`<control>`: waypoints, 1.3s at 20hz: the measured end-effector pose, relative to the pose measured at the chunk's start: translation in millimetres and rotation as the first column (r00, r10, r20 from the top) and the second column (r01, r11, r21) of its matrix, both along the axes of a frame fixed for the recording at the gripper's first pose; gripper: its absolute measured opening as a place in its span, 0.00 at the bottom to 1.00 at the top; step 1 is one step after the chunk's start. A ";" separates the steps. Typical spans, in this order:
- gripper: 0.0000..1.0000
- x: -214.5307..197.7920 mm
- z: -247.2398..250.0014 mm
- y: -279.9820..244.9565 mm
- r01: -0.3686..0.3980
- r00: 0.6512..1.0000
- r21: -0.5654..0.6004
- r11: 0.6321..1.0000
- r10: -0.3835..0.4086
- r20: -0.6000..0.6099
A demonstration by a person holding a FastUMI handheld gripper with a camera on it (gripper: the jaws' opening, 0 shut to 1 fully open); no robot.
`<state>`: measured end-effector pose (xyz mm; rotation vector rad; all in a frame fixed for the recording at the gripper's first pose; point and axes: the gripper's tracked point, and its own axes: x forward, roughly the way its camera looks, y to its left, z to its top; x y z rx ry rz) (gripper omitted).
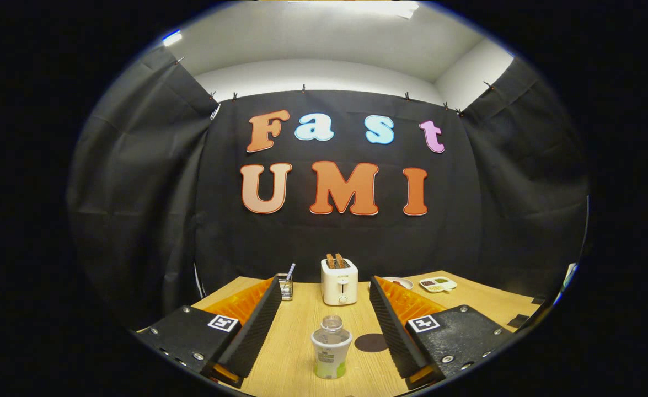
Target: Take the bottle from table, then pour the juice into the cup, finally place the bottle on the coaster
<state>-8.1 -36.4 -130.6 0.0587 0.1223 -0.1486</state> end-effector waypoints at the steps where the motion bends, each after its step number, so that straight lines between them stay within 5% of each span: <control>1: 0.96 -0.5 -10.0 -0.4 0.003 1.000 0.006 1.000 -0.003 -0.002; 11: 0.96 14.8 -116.3 2.7 -0.023 0.997 0.056 0.998 0.027 -0.068; 18: 0.94 24.6 -196.8 4.5 -0.034 0.968 0.043 0.998 0.043 -0.247; 24: 0.90 30.0 -217.9 5.8 -0.049 0.953 0.019 0.999 0.053 -0.298; 26: 0.82 31.6 -215.6 6.9 -0.055 0.955 0.032 0.998 0.062 -0.290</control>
